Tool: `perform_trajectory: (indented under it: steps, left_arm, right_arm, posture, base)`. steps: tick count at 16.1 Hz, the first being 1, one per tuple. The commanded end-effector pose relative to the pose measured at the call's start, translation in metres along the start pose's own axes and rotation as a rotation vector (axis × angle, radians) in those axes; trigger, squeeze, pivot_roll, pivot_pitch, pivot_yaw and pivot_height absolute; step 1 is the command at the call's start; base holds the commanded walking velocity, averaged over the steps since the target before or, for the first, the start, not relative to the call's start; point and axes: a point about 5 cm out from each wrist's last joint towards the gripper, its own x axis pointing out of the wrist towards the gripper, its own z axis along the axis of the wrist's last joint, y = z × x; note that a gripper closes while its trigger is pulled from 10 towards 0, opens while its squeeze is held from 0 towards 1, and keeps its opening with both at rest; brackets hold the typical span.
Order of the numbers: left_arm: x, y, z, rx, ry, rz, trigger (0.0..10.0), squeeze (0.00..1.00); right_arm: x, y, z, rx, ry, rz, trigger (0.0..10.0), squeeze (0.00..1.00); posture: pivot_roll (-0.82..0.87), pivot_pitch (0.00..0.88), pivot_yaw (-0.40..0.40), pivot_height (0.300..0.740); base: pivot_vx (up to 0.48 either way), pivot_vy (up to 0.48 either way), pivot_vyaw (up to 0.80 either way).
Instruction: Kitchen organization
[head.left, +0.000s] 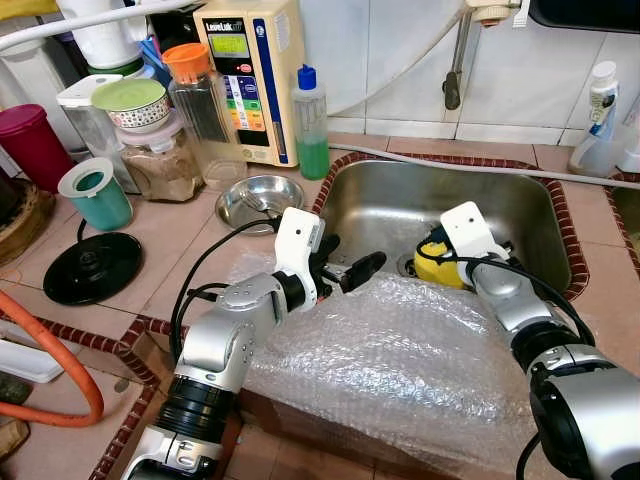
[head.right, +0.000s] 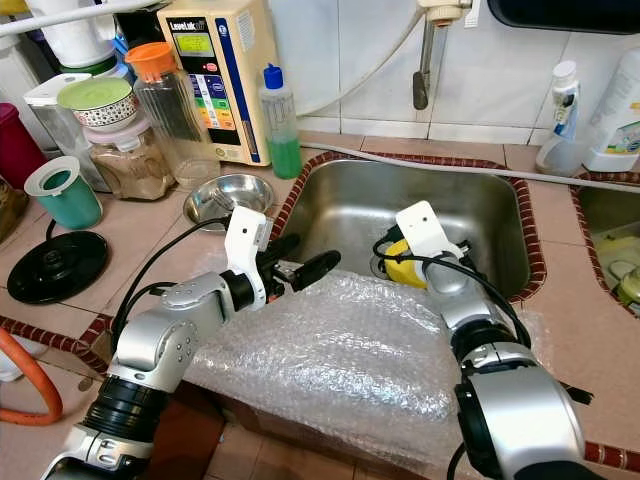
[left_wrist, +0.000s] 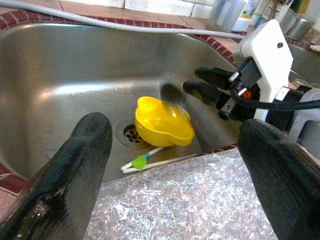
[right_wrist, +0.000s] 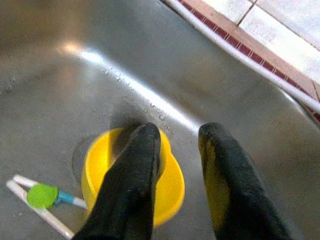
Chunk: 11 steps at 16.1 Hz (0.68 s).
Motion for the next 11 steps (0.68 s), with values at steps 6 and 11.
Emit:
perform_trajectory:
  steps: [6, 11]
  left_arm:
    - [0.0, 0.005, 0.002, 0.028, 0.008, 0.024, 10.0, 1.0]
    - [0.001, 0.018, 0.009, 0.027, -0.056, 0.135, 10.0, 1.0]
  right_arm:
    - [-0.003, 0.003, -0.011, 0.058, 0.03, 0.026, 10.0, 1.0]
    - [-0.002, 0.013, 0.005, 0.249, -0.081, 0.092, 10.0, 1.0]
  posture:
    - [0.06, 0.0, 0.127, 0.74]
    - [0.04, 0.0, 0.112, 0.74]
  base:
    - [0.0, 0.0, 0.0]
    - [0.0, 0.0, 0.0]
